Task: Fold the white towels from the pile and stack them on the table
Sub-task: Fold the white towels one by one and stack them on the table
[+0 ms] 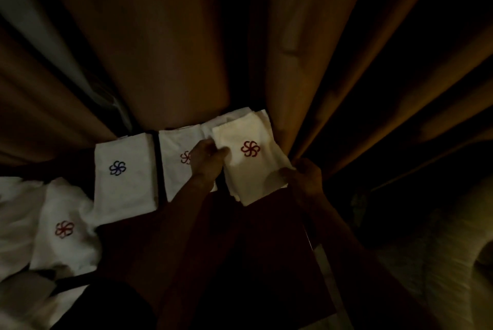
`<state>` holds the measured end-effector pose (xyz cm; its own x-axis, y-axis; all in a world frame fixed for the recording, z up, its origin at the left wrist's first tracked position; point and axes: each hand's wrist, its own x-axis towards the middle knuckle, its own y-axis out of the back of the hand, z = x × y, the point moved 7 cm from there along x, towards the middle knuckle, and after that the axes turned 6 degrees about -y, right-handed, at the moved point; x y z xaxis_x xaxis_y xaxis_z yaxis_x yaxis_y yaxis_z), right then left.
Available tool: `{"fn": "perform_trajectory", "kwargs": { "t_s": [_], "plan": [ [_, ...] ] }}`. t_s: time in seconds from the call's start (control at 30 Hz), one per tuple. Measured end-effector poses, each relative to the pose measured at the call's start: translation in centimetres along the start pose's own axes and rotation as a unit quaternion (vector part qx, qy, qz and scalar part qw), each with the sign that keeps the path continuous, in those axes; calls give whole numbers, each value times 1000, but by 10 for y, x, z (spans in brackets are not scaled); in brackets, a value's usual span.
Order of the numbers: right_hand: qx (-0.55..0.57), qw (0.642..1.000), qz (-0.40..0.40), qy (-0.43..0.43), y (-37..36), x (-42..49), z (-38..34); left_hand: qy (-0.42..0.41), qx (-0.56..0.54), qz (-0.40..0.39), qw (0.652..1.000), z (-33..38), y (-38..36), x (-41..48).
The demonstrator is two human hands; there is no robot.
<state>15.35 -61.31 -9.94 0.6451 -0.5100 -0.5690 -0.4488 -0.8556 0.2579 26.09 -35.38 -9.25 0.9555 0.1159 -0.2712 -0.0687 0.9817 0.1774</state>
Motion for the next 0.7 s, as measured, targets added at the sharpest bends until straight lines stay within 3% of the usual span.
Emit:
{"fn": "perform_trajectory", "kwargs": {
  "t_s": [0.23,0.4,0.57,0.63,0.7],
  "plan": [
    [-22,999,-22,42,-6,-6,2,-74,5,28,997,34,-8,21],
    [-151,987,-31,49,-20,-7,4,-32,53,-33,998,22,-15,21],
    [-161,985,-18,63,-20,-8,6,-10,98,-102,990,-5,-14,7],
    [-162,984,-8,72,-20,-7,7,24,153,-107,982,-18,-11,1],
    [-156,987,-24,36,-23,-7,13,77,135,-112,982,-31,-14,-11]
  ]
}}
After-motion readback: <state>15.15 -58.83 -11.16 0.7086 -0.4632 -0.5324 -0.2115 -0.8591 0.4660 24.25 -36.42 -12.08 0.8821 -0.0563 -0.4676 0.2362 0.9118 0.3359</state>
